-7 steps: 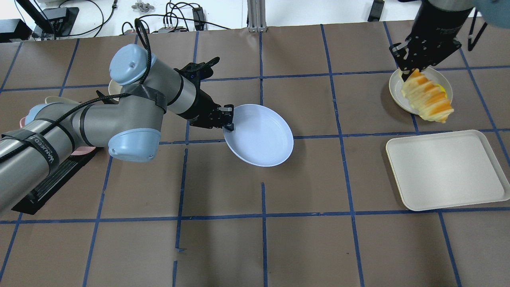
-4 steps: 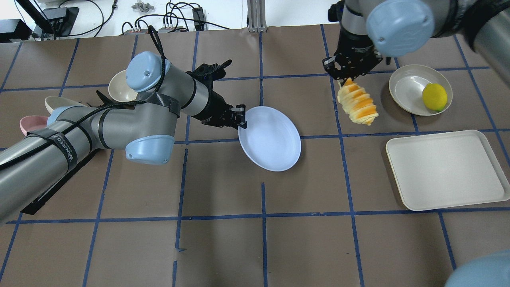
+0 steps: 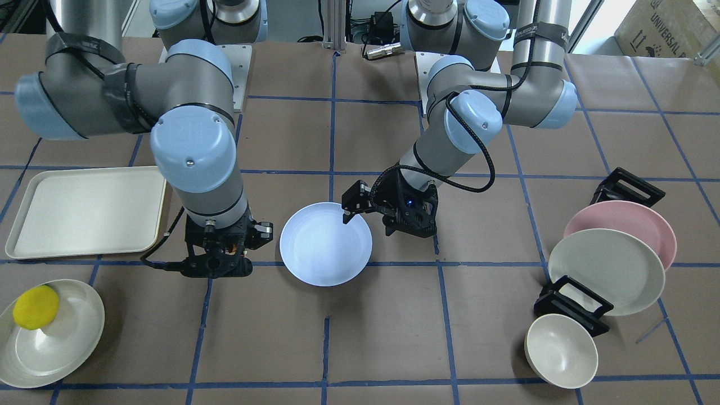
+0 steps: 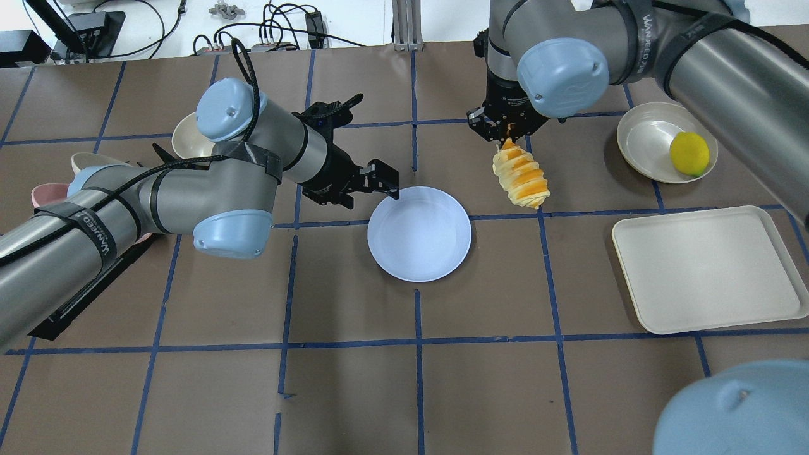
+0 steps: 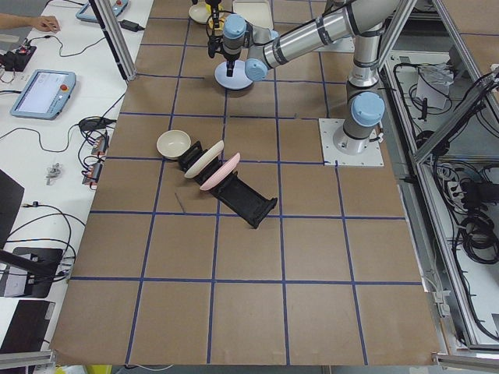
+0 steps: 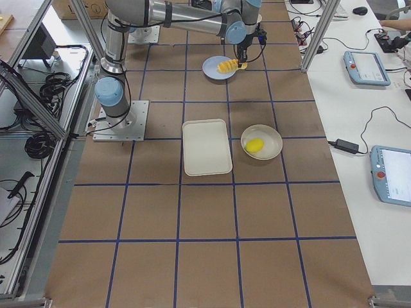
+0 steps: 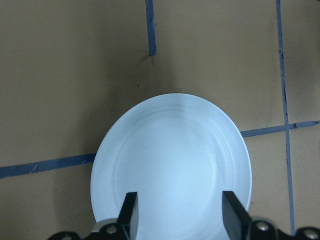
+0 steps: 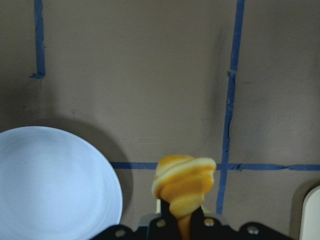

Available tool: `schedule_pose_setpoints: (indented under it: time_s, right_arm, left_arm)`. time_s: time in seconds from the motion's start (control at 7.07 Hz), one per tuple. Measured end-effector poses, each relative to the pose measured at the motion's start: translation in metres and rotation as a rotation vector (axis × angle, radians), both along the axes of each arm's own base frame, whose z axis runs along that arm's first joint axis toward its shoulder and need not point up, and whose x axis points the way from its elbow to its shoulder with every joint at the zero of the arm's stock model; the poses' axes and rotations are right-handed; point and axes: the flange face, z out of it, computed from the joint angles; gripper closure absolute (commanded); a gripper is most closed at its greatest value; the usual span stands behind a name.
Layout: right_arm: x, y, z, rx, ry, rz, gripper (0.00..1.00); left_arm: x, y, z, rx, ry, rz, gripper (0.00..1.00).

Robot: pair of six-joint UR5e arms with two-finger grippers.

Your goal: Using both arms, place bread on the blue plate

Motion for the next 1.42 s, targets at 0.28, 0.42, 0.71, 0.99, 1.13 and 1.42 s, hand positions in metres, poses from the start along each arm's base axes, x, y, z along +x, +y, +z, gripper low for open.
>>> schedule_pose_setpoints:
  time_s: [0.28, 0.42, 0.71, 0.99, 1.13, 1.42]
  right_arm:
    - [0.054, 0.013, -0.026, 0.004, -0.001, 0.001, 0.94]
    - [0.072, 0.019, -0.038, 0.015, -0.003, 0.019, 0.94]
    - [0.095, 0.024, -0.062, 0.031, -0.002, 0.044, 0.94]
    - [0.121, 0.022, -0.087, 0.008, -0.007, 0.054, 0.94]
    - [0.126, 0.021, -0.093, 0.004, -0.008, 0.052, 0.94]
    - [0.128, 0.02, -0.101, 0.007, -0.007, 0.05, 0.94]
  left_arm:
    - [0.032, -0.015, 0.028, 0.044, -0.159, -0.113, 0.0]
    - [0.059, -0.032, 0.053, 0.066, -0.198, -0.172, 0.0]
    - [0.105, -0.051, 0.113, 0.063, -0.252, -0.292, 0.0]
    - [0.124, -0.036, 0.176, 0.08, -0.328, -0.32, 0.0]
    - [0.128, -0.029, 0.199, 0.072, -0.347, -0.315, 0.0]
    - [0.131, -0.016, 0.22, 0.054, -0.367, -0.308, 0.0]
